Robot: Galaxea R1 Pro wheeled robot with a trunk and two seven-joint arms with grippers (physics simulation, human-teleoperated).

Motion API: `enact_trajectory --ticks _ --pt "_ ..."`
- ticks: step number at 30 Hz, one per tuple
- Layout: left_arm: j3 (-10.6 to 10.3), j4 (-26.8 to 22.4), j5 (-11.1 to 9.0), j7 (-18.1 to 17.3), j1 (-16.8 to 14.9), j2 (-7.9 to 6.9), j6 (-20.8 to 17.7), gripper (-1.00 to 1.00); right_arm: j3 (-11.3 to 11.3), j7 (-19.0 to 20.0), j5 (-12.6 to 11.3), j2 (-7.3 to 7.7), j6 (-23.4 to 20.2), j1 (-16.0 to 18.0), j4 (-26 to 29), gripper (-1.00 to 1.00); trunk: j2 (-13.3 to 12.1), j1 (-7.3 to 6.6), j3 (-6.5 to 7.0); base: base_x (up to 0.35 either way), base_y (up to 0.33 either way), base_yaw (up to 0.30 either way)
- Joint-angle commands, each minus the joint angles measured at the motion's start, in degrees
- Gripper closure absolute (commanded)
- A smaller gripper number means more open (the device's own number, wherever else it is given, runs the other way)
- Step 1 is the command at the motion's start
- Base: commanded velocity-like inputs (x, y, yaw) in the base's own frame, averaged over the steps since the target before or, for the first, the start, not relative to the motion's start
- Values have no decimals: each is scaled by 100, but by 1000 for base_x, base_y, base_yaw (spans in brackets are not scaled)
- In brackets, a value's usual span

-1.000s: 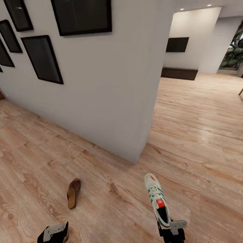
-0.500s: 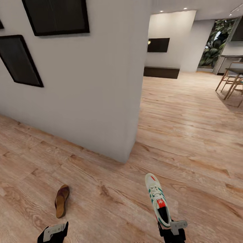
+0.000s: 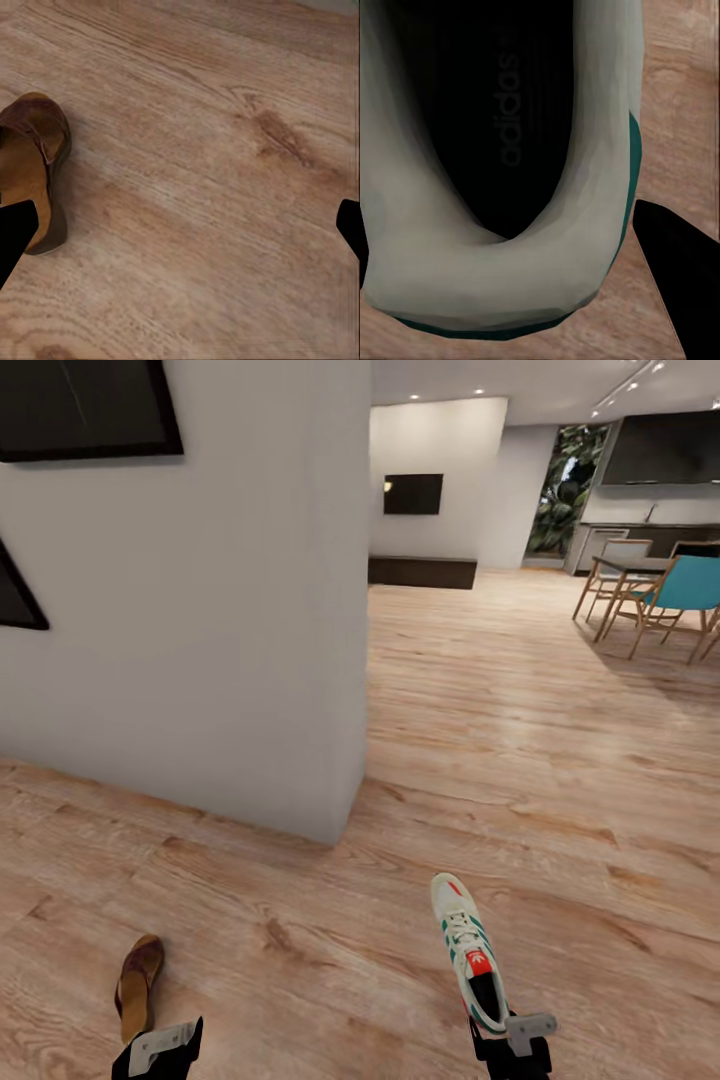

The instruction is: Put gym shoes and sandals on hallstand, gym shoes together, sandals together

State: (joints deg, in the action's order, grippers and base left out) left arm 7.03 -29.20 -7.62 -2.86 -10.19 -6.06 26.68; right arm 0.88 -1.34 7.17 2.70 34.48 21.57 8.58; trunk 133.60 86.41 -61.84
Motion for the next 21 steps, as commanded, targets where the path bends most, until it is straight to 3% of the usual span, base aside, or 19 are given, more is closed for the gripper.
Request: enact_trajectory --ticks 1,7,15,21 --pt "0 2 -55 -30 -1 -1 12 -100 14 -24 47 1 15 5 -5 100 2 -1 -4 0 0 -297" --pt "-3 3 -49 -30 -1 -1 12 -100 17 -24 47 2 15 5 -5 100 2 -1 -4 -233 -41 -299" --pt "-5 15 -43 -30 -1 -1 12 -100 17 -24 47 -3 13 5 -5 100 2 -1 -4 -223 -190 -300" --pt "-3 54 -46 -30 -1 -1 12 -100 15 -24 47 -6 14 5 2 100 2 -1 -4 -77 -56 -300"
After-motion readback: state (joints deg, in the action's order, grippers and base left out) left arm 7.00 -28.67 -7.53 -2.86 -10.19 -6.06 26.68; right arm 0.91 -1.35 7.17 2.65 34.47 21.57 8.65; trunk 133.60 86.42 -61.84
